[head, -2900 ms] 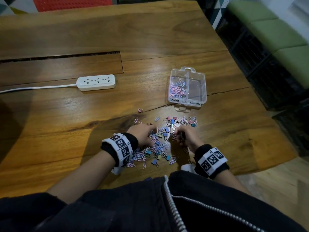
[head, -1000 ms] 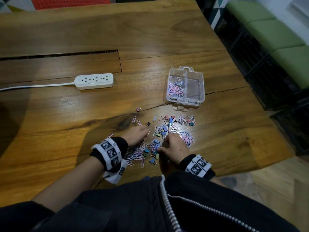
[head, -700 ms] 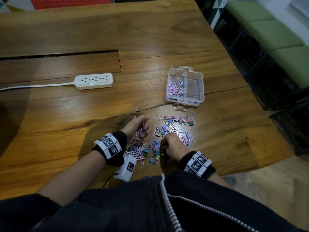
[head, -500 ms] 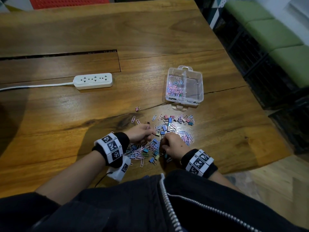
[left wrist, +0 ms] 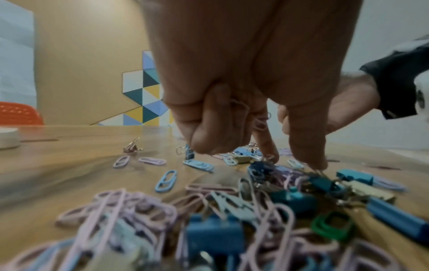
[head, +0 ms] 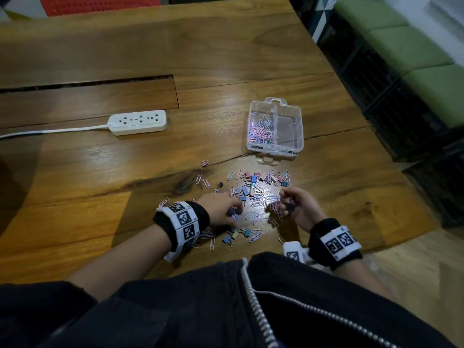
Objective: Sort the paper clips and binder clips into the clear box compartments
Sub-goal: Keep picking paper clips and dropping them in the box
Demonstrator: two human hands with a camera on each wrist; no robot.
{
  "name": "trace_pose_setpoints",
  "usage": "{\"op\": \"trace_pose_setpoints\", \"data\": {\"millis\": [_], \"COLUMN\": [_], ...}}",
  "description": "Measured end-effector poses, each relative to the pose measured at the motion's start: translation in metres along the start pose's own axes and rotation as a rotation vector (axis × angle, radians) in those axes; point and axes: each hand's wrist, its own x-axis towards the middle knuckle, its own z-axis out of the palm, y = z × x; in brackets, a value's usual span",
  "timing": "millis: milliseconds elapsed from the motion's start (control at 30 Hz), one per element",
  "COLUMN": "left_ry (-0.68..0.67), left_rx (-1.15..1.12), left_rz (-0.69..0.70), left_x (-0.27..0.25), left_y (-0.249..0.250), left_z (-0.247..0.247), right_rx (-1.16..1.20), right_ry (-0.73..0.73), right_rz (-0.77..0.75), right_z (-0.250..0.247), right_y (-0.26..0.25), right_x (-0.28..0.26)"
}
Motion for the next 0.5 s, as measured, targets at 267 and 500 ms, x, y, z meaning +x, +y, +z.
{"op": "trace_pose_setpoints", "data": {"millis": [267, 500], "left_ry": [0.019, 0.043], "left_rx": [0.013, -0.368], "left_rz": [-0.05, -0.12], "left_x": [0.006, 0.009], "left_y": [-0.001, -0.004], "left_z": [0.001, -0.001], "right_rx": [-0.429, -1.063], "right_ry": [0.204, 0.397], "right_rz": [-0.034, -0.159], "right_z": [-0.013, -0.005], "right_y": [0.012, 0.027], "right_x": [0.006, 0.006]}}
